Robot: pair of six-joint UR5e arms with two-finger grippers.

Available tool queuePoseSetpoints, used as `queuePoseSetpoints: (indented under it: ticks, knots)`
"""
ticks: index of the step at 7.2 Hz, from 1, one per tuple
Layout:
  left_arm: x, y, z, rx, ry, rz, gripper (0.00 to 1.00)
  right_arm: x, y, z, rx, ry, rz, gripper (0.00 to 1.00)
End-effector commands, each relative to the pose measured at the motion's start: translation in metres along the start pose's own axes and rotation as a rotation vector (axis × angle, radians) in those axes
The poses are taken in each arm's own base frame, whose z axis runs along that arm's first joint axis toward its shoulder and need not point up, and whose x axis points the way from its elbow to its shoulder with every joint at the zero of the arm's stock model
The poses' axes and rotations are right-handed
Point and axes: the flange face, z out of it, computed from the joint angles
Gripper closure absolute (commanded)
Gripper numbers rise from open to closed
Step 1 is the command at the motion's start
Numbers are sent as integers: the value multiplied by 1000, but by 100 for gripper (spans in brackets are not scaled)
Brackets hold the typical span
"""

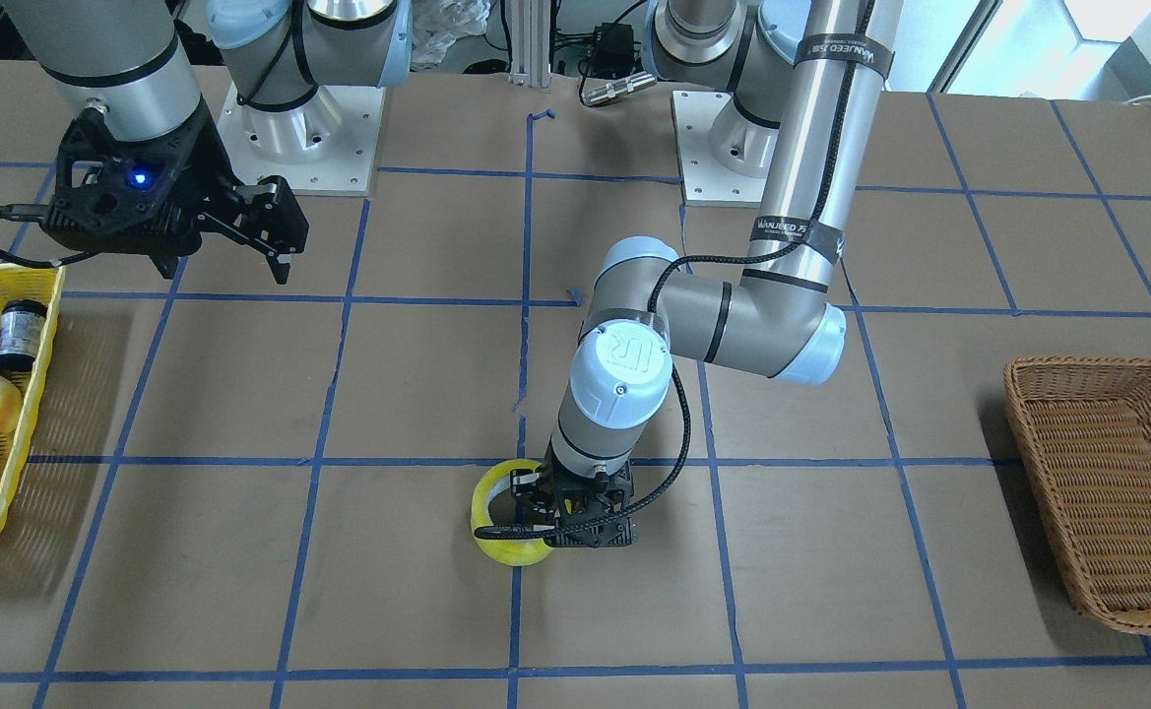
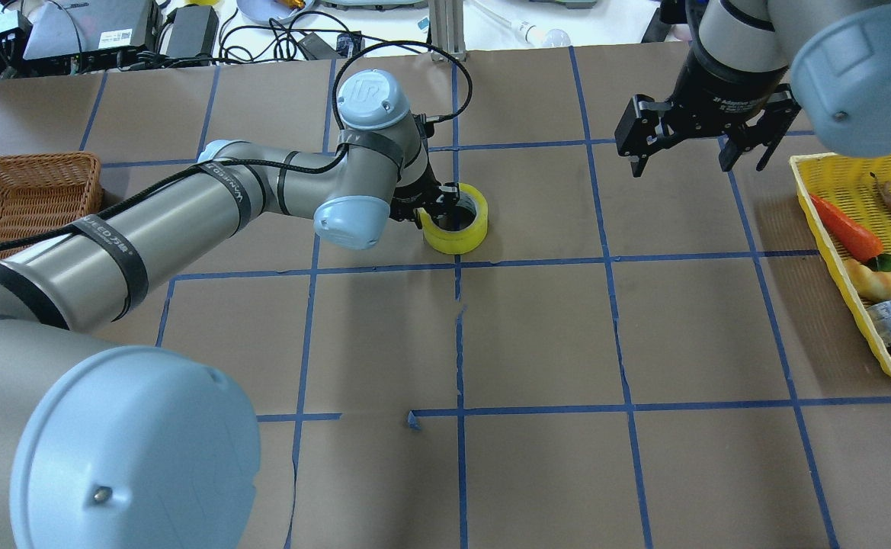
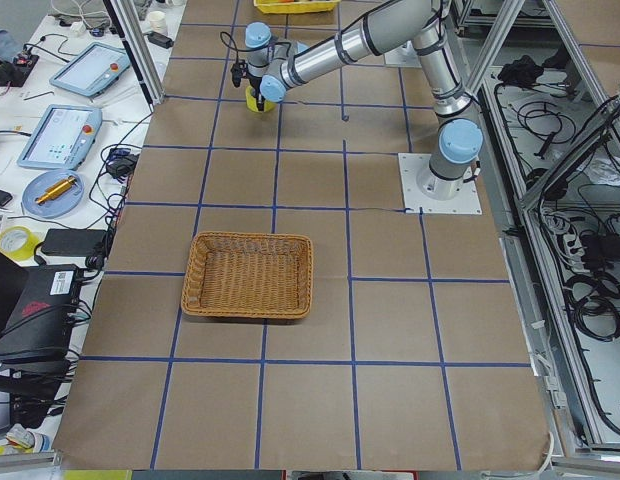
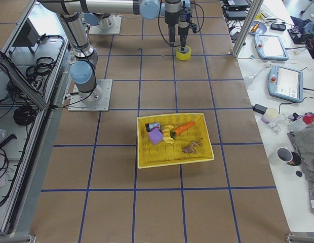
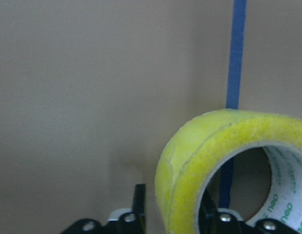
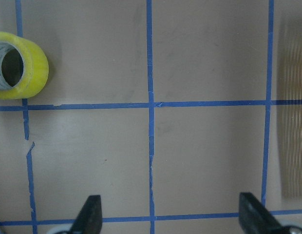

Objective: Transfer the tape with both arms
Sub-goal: 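Move the left gripper over the tape roll, lower and grasp it, then carry the tape roll with the left gripper into the wicker basket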

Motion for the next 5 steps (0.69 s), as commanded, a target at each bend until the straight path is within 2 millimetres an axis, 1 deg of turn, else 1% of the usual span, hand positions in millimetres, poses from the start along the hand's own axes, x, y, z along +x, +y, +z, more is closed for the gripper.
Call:
queuePoseSetpoints:
  ticks: [1, 2, 3, 4, 5]
  knots:
    - [-9, -11, -34, 49, 1, 42, 98, 0, 0, 1, -6, 0, 2, 0]
    - [-46, -32, -78, 68, -5, 50, 94, 0, 1, 1, -11, 0, 2, 0]
    - [-102, -56, -128, 37, -17, 68, 95, 1, 2, 0, -12, 1, 2, 0]
    - [-164, -77, -175, 13, -35, 80, 95, 1, 2, 0, -12, 1, 2, 0]
    - [-213, -88, -208, 1, -47, 96, 95, 1, 2, 0, -12, 1, 3, 0]
